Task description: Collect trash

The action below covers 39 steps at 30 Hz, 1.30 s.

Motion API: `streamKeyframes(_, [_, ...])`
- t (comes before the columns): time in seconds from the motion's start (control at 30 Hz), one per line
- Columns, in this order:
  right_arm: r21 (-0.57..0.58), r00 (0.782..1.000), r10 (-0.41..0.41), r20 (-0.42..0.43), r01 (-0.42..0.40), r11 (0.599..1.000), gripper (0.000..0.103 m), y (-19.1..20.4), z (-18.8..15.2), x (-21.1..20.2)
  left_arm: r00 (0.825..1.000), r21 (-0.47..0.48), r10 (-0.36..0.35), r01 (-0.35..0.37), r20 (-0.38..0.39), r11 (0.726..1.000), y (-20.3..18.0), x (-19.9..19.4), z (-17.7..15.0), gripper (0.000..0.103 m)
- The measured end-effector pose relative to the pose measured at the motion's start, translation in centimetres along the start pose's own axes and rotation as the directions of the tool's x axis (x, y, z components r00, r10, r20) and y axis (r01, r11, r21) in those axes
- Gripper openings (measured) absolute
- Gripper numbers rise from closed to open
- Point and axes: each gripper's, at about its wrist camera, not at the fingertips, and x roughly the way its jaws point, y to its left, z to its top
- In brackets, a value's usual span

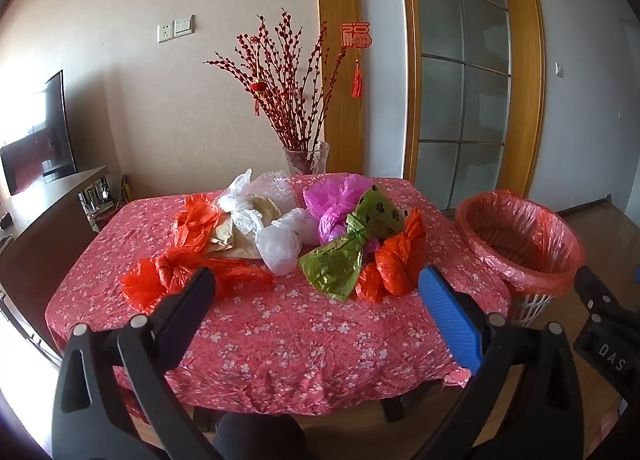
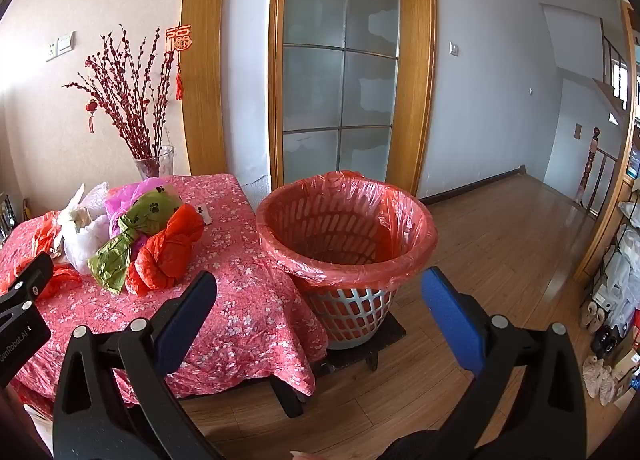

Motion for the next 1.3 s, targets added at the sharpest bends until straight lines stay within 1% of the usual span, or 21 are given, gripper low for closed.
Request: streamKeyframes(1.3, [-0.004,1.0,0.004,-0.001,-0.004,1.0,0.101,-0.1,0.22,0.05,1.0,0.004,0.003,-0.003,-0.002,1.0,-0.03,-0.02,0.01,0.099])
